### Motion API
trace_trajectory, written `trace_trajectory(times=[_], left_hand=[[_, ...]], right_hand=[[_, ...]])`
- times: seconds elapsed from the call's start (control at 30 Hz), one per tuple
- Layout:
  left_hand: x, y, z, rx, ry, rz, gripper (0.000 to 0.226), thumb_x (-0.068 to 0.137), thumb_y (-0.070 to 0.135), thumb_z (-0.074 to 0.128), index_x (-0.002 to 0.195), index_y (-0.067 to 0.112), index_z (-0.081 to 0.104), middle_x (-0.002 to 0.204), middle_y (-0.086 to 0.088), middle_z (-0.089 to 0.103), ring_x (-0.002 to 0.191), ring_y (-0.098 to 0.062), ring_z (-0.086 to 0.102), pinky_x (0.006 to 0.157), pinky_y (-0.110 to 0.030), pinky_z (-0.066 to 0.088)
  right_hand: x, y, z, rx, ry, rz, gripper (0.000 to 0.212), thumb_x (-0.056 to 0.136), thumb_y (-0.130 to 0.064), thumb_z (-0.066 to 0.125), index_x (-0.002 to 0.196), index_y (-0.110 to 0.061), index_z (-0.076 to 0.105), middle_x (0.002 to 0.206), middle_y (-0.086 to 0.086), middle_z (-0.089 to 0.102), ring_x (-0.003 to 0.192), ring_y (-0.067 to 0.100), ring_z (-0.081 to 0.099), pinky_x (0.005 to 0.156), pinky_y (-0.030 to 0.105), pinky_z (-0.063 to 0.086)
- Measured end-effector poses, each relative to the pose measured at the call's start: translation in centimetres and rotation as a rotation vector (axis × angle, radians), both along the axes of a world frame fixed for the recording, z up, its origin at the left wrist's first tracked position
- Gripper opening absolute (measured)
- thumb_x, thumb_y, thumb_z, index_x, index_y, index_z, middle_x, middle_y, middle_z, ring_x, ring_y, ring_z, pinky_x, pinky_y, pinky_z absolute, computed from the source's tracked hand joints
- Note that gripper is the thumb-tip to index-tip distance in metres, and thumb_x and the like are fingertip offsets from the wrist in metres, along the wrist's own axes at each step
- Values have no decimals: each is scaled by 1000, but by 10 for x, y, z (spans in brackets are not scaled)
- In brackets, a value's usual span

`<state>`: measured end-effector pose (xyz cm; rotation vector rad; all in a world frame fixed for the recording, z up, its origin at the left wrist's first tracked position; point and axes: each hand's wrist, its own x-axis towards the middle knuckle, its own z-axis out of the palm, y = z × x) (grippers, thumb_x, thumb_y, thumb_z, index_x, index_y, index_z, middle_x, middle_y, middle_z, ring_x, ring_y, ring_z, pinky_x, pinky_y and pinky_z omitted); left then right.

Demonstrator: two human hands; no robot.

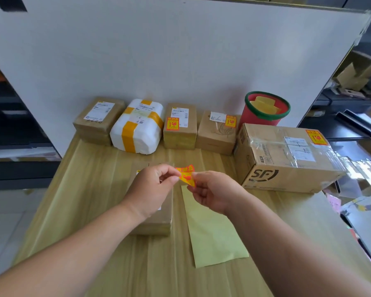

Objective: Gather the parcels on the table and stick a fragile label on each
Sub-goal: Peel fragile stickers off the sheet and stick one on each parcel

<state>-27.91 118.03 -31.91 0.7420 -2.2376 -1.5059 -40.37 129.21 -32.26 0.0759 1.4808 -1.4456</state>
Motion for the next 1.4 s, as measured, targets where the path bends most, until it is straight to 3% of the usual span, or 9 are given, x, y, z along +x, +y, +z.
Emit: trace_trajectory(times=[0.1,0.2,0.37,0.57,0.73,0.87,1.0,1.17,1.4], left_hand=[[15,-9,-2,20,-7,-21,22,88,7,63,80,27,69,80,6,70,76,-1,61,75,-16,48],[29,-19,-5,37,-10,-36,27,85,0,64,79,26,68,80,4,70,74,-1,62,75,-17,50],[50,-35,-12,89,-57,-53,27,83,-3,64,81,24,67,77,7,67,64,3,58,62,-10,44],[68,-63,-25,88,-93,-18,23,86,3,63,87,26,65,85,7,67,80,-5,62,74,-17,47],[73,-82,-47,-47,-259,50,10,88,17,63,98,22,62,91,8,63,84,-13,60,77,-27,47],[71,-86,-63,-84,-431,46,35,88,28,62,122,21,54,118,2,54,99,-16,57,88,-32,46],[64,-86,-68,-133,-487,13,54,87,31,62,137,20,43,137,-2,44,113,-20,52,93,-32,43],[59,-83,-72,-194,-500,-47,61,86,29,65,140,21,37,138,-1,42,120,-20,47,84,-25,35],[68,-85,-76,-251,-411,-61,53,89,17,59,139,22,41,138,1,43,116,-17,48,86,-25,37]], right_hand=[[12,-8,0,-3,53,-18,9,91,-2,59,87,-10,60,70,5,67,61,13,59,54,23,46],[26,-16,0,22,125,-35,15,89,1,60,81,-11,57,66,4,68,58,13,61,54,23,48],[47,-28,-4,69,248,-47,17,93,-3,57,79,-13,57,60,0,65,52,10,58,55,24,47],[57,-34,-11,134,323,-111,16,95,-5,54,82,-13,58,72,5,67,59,12,60,58,23,47],[59,-29,-21,212,363,-185,16,94,-3,55,82,-12,59,74,5,63,65,14,59,63,24,48],[62,-24,-28,251,362,-213,18,94,-3,55,79,-13,57,71,3,61,62,15,56,61,24,47],[64,-23,-39,267,352,-197,15,93,-2,56,82,-12,58,71,2,58,58,14,53,55,22,44],[71,-25,-51,284,377,-117,9,90,-2,60,90,-11,60,67,1,55,51,11,47,52,25,38],[83,-42,-58,288,488,-35,15,87,1,62,78,-9,56,55,1,53,41,7,45,42,20,36]])
